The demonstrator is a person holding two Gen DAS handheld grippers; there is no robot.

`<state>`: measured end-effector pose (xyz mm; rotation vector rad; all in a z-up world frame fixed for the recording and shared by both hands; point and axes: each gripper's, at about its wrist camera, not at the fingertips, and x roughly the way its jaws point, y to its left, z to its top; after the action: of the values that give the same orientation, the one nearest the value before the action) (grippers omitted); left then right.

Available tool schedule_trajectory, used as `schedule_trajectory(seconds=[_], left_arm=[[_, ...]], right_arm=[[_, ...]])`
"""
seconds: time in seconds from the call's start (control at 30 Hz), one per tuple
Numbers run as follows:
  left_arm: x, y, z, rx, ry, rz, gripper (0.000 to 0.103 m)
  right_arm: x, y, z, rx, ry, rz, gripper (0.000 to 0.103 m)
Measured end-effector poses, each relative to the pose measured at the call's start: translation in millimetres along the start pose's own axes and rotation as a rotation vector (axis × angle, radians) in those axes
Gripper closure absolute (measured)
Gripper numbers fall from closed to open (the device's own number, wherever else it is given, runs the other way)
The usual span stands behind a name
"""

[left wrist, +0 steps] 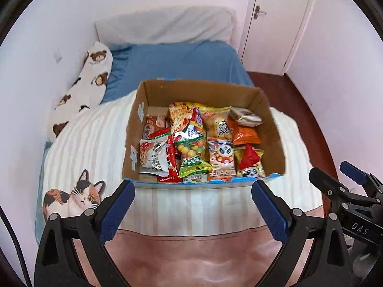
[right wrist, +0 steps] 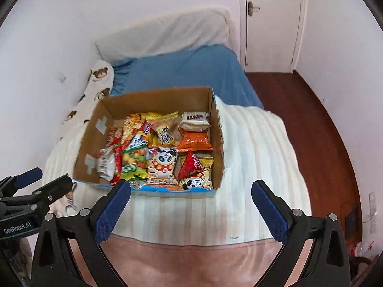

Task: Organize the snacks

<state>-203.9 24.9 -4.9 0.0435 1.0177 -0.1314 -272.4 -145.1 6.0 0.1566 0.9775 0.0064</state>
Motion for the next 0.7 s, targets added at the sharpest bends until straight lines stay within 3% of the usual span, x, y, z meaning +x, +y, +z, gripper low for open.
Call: schedule_trajectory(seconds=[0.3,0.7], left_arm=[[-66,-10,-24,0.011,-0.094,-0.001,0.003],[-117,-8,-53,-0.003,-0.147,0.014,0.003]], right_arm=[[-88,4,-18,-0.016,-0.114,0.003,0.000],[-153,20,-45,-0.050,-0.187,-0.007,0.000]])
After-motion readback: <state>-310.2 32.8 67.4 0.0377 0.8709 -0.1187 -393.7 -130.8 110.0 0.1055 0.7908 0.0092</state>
